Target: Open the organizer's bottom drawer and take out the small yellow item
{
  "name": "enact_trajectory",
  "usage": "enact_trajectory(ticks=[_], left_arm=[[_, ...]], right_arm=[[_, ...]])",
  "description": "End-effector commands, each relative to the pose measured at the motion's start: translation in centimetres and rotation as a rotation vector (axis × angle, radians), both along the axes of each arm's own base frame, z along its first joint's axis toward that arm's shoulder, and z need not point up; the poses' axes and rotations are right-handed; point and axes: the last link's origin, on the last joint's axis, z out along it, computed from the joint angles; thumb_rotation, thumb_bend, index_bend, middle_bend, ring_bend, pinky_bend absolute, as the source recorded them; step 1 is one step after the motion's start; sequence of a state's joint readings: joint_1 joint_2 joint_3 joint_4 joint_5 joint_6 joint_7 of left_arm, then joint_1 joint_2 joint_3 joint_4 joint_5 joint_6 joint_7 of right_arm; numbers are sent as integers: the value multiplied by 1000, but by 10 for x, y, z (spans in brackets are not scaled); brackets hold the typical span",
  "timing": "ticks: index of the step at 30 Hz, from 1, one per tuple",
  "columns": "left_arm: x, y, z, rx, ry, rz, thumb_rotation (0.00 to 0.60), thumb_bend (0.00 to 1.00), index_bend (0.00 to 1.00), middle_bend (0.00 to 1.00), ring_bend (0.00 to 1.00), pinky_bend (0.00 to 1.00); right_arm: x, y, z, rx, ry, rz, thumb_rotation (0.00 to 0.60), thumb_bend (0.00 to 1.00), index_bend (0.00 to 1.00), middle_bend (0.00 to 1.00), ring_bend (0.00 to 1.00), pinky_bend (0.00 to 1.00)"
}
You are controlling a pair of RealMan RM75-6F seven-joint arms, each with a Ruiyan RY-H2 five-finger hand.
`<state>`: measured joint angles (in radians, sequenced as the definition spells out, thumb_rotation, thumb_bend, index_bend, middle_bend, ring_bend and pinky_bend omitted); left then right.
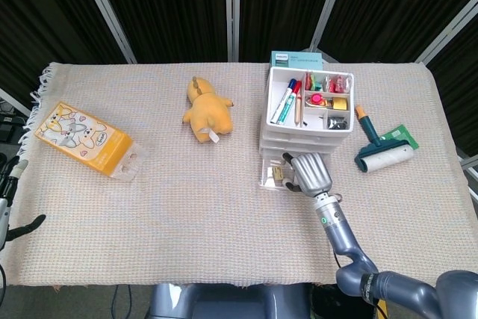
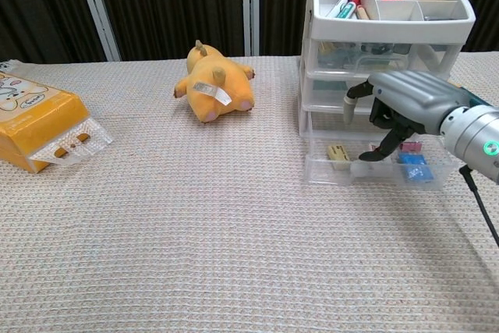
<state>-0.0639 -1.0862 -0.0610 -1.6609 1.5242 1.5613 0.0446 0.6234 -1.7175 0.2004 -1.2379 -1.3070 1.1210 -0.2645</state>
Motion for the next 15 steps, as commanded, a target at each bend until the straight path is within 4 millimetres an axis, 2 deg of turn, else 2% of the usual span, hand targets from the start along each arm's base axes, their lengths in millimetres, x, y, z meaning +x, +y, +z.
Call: enact_trajectory(ticks=[1,15], left_arm=[[0,0,0,0,0,1,600,21,0,0,0,0],[-2,3,-2,-7,6,13,600,20,0,0,0,0]], right_arm=[[-1,0,-8,28,2,-4,600,0,456,1000,1000,740],[-2,-12,-21,51,15,-23,600,0,457,1000,1000,740]])
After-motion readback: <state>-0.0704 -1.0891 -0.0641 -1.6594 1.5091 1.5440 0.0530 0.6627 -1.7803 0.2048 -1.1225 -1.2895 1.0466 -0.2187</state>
